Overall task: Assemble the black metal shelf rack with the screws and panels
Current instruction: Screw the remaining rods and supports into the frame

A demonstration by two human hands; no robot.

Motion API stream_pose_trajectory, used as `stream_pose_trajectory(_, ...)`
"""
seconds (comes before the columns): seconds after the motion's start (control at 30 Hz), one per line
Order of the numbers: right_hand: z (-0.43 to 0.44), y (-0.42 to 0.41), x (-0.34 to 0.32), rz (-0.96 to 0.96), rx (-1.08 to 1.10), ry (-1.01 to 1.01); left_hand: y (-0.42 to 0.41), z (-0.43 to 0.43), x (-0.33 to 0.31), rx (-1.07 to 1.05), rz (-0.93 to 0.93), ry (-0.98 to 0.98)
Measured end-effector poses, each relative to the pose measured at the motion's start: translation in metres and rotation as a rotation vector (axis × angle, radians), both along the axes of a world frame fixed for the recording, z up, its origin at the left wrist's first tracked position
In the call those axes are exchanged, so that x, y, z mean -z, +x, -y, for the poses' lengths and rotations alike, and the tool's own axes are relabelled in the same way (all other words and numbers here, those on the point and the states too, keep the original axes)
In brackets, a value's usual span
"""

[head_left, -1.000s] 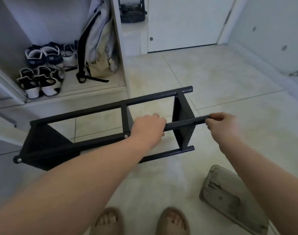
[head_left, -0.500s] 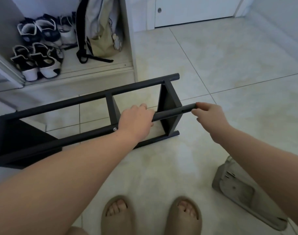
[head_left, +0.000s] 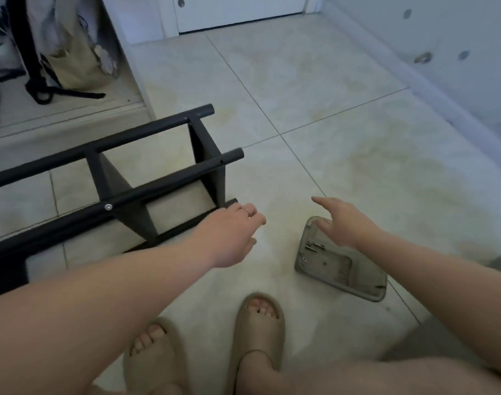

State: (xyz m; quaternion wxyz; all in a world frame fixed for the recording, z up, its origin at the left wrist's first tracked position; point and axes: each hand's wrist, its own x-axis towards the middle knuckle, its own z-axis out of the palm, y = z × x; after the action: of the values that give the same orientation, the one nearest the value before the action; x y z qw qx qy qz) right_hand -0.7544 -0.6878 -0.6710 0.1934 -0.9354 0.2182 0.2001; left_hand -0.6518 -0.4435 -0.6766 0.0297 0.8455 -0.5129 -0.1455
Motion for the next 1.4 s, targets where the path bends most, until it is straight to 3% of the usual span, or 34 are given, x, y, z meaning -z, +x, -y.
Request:
stream_pose_trajectory(0.33,0.063,-0.053,0.107,-0.136,0.141,0.089,-0.05,0.096,0.092,-0.246,-0.608,0.098)
stream_pose_trajectory(0.5,0.071,-0.056,0.165,-0.127,0.18,0.116,-0.061,0.118,0.14,-0.464,-0.744,0.061)
stream_pose_trajectory(0.73,0.071,-0.04,0.209,-0.128,0.092,0.011,-0.069,0.127,0.166,-0.608,-0.943,-0.066)
stream_pose_trajectory(0.93,0.067,-0.028,0.221,-0.259,-0.058,-0.179,-0.065,0.126,0.164,-0.612,-0.971,-0.081)
stream_pose_trajectory(1.07,0.06,-0.027,0.212,-0.25,-0.057,-0.197,-0.062,0.123,0.157,-0.604,-0.964,-0.034)
stream_pose_trajectory(1.27,0.054,-0.034,0.154,-0.022,0.157,0.095,-0.037,0.1,0.119,-0.456,-0.765,0.174)
stream_pose_trajectory(1.4,0.039,-0.024,0.088,0.171,0.197,0.206,-0.011,0.074,0.06,-0.46,-0.615,0.171)
